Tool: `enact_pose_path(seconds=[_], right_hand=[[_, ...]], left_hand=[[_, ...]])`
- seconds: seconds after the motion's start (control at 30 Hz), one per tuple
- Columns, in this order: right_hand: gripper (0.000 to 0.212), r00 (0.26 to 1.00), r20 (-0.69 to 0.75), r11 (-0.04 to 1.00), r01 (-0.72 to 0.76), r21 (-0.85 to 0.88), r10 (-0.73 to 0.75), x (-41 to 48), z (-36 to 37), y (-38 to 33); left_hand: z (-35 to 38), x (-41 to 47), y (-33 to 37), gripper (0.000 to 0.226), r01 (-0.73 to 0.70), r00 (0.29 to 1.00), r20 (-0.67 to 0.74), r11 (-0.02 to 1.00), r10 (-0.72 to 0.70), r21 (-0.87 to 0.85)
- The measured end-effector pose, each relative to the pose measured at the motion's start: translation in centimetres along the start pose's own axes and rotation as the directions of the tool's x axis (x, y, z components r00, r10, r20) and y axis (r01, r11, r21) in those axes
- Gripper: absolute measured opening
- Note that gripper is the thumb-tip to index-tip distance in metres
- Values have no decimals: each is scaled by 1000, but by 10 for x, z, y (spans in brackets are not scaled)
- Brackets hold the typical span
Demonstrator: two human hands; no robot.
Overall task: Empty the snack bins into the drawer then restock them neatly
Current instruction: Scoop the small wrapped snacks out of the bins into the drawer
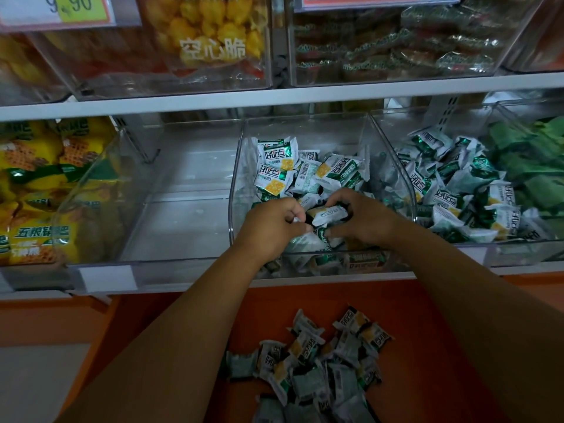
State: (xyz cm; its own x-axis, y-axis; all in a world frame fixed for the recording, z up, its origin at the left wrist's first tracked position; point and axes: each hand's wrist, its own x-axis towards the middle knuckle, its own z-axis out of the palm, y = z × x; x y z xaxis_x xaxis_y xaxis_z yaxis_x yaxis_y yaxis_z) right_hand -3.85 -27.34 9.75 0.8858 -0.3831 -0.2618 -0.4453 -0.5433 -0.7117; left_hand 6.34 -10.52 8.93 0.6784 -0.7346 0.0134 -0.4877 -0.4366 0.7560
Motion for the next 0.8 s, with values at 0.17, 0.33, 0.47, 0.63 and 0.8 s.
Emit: enact_pose_path(seconds=[0.17, 0.33, 0.47, 0.63, 0.8], right_hand=[[38, 991, -110, 997, 80, 18, -77, -5, -1, 1], [31, 956, -270, 973, 160, 165, -111, -15, -2, -5], [30, 887, -436, 940, 265, 215, -151, -44, -7, -17], [33, 847, -478, 927, 341, 158, -230, -105, -13, -29], [36, 920, -323, 970, 244, 20, -224, -159, 21, -4]], left_hand=[[1, -2, 1, 21, -58, 991, -123, 998, 56, -14], [1, -8, 8, 13, -137, 955, -271, 990, 123, -34], [-9, -18, 29, 12, -216, 890, -424, 974, 170, -64], [-14, -63, 59, 13, -305, 869, -409, 952, 278, 0], [18, -120, 25, 18, -210, 934, -293, 978, 202, 5]])
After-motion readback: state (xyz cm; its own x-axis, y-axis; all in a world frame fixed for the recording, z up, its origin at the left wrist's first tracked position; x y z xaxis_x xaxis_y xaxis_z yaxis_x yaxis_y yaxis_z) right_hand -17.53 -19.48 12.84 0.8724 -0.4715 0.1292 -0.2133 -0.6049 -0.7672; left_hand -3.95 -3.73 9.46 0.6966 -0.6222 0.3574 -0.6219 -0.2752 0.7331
